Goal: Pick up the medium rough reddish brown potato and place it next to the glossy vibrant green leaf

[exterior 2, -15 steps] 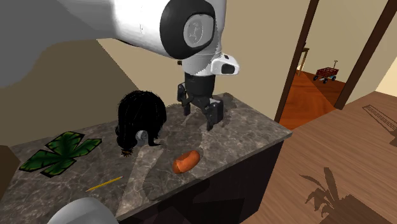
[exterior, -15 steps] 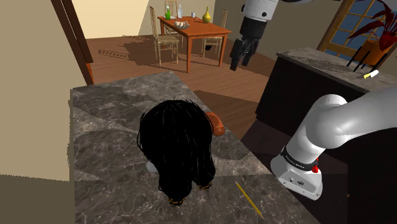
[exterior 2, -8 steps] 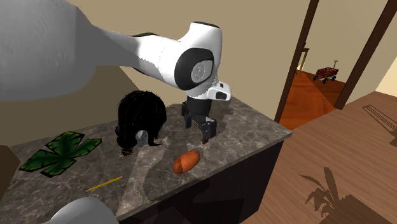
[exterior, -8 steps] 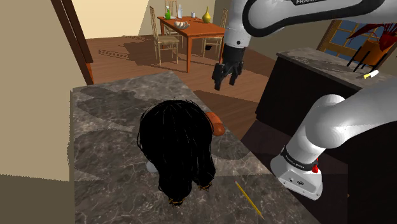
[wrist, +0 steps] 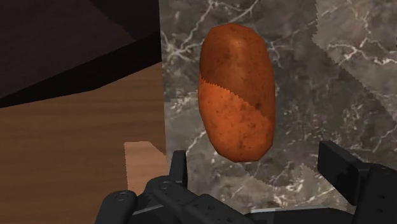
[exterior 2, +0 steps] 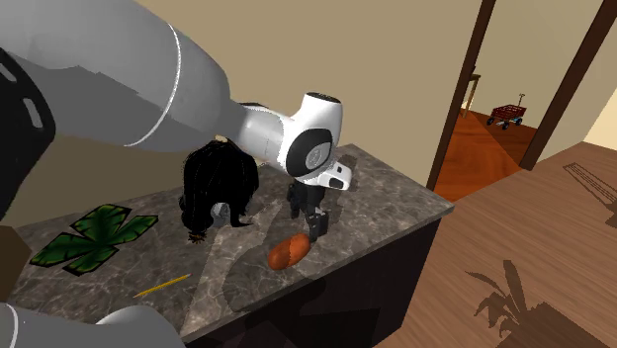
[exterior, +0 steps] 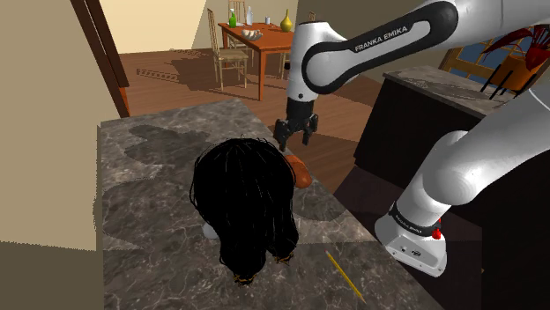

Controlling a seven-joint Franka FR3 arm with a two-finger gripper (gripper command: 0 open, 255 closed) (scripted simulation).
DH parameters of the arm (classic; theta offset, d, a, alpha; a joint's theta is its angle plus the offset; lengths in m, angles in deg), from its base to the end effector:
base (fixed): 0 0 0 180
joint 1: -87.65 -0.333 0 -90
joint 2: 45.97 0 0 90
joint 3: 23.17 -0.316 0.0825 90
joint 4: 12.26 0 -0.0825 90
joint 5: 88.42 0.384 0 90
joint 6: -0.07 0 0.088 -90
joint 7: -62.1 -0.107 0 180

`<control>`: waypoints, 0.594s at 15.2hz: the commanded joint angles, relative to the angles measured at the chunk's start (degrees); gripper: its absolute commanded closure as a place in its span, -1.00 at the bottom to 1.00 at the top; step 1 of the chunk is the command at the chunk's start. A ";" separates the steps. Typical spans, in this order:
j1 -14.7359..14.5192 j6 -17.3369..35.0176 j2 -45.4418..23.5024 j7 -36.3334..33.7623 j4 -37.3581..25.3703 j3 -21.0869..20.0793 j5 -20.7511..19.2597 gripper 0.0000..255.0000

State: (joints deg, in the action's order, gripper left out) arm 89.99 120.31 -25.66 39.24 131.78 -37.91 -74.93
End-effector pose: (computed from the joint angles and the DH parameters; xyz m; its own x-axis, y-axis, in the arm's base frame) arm 0.4039 0.0996 0.3966 0.9428 -0.3156 -0.1079 -0.3238 -0.9436 -0.0695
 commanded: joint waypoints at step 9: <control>-0.34 8.76 -5.30 -1.41 3.94 -1.63 0.85 -1.00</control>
State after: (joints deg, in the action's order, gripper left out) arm 89.66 128.40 -30.69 37.75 135.37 -39.50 -74.12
